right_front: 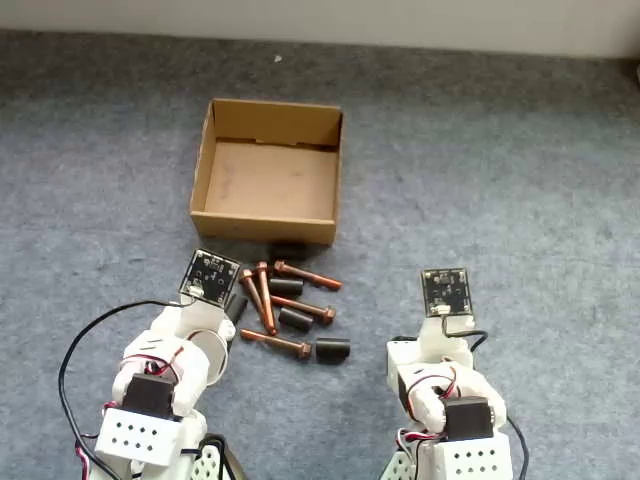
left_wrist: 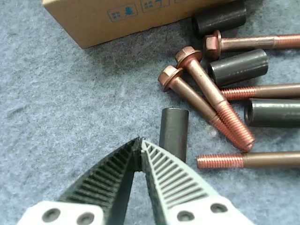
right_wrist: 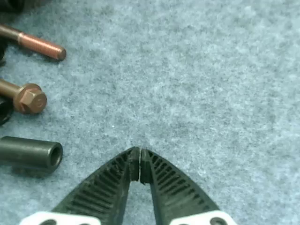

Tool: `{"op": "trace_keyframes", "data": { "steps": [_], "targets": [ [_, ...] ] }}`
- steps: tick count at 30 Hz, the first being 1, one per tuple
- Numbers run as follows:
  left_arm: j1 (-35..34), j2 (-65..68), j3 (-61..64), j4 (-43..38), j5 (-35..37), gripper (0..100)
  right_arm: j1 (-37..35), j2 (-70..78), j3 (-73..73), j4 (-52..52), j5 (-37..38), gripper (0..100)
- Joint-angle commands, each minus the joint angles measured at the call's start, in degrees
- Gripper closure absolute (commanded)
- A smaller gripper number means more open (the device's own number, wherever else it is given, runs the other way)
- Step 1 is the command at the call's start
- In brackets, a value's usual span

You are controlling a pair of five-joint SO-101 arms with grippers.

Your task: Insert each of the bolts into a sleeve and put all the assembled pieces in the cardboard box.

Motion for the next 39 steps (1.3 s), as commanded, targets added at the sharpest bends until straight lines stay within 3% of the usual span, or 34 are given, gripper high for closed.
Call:
{"op": "trace_keyframes", "data": {
  "steps": [1, 14, 19, 23, 29, 34, 39],
  "targets": [
    [0.3, -0.5, 1.6, 0.2, -0.2, 99, 0.4, -1.1, 8.8, 0.3, 0.6, 98.6],
    [8.5, -0.2, 1.6, 0.3, -0.1, 98, 0.4, -1.1, 8.8, 0.4, 0.5, 98.6],
    [9.0, -0.6, 0.3, 7.1, -0.2, 98, 0.8, -1.1, 8.8, 0.4, 0.5, 98.6],
    [8.6, -0.6, -2.0, 8.0, -0.2, 98, 0.9, -1.1, 5.3, -0.2, 0.5, 98.6],
    [8.5, -0.6, -8.2, 11.5, -0.3, 98, 8.9, -1.1, -2.2, -1.1, 0.6, 98.5],
    [8.5, -0.6, -10.6, 11.9, -0.3, 98, 15.9, -1.1, -1.3, -12.5, 0.8, 98.5],
    [-0.2, -0.6, -11.2, 11.5, -0.3, 98, 17.3, -1.1, -1.2, -16.4, 17.6, 98.5]
  ]
}}
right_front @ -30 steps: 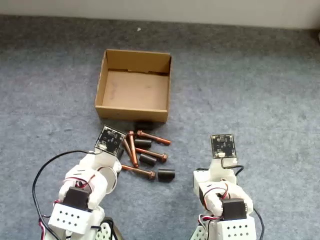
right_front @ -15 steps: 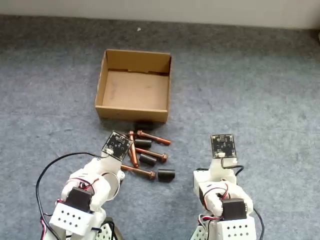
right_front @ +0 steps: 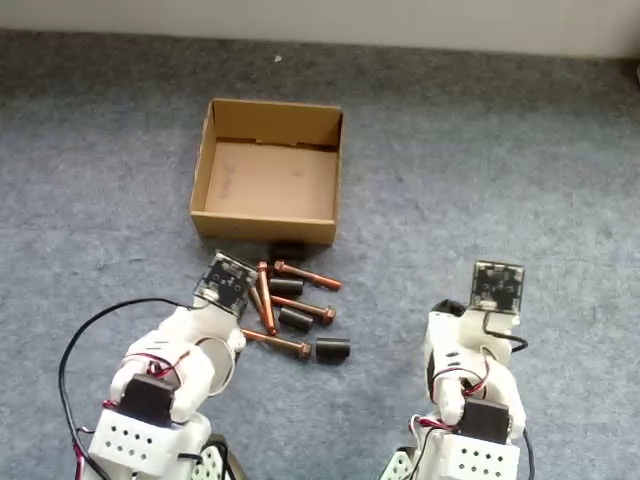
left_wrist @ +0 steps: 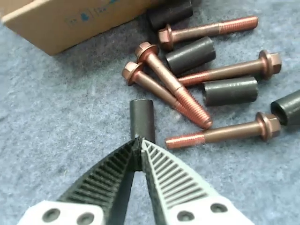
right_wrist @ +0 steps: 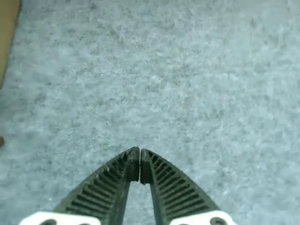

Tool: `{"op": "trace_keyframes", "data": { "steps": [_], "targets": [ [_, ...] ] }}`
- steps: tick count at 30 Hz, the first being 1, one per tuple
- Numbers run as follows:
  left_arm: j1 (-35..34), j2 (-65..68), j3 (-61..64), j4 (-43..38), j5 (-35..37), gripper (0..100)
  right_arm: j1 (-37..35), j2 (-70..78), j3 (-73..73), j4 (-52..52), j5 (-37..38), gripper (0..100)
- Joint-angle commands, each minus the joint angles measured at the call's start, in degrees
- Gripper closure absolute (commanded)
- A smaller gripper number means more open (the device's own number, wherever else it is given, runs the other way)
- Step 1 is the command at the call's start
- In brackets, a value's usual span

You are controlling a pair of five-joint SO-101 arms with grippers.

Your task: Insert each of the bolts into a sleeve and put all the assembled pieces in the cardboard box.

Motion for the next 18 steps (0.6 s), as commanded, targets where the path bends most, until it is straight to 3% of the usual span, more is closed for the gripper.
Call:
{"op": "trace_keyframes", "data": {
  "steps": [1, 5, 11, 18],
  "targets": [
    [-8.9, -0.6, -2.7, -0.7, -0.4, 98, 0.9, -0.5, -0.7, -2.7, 14.6, 98.5],
    [-15.9, -0.6, -2.2, -6.1, -2.6, 98, -2.3, 0.2, -6.7, -0.3, 18.2, 95.3],
    [-23.6, -0.6, 1.6, -13.4, -20.2, 98, -12.8, 1.1, -21.2, 11.8, 19.7, 93.3],
    [-23.8, -0.6, 1.5, -8.9, -32.2, 98, -23.4, 20.4, -36.9, 20.4, 19.9, 93.2]
  ]
}}
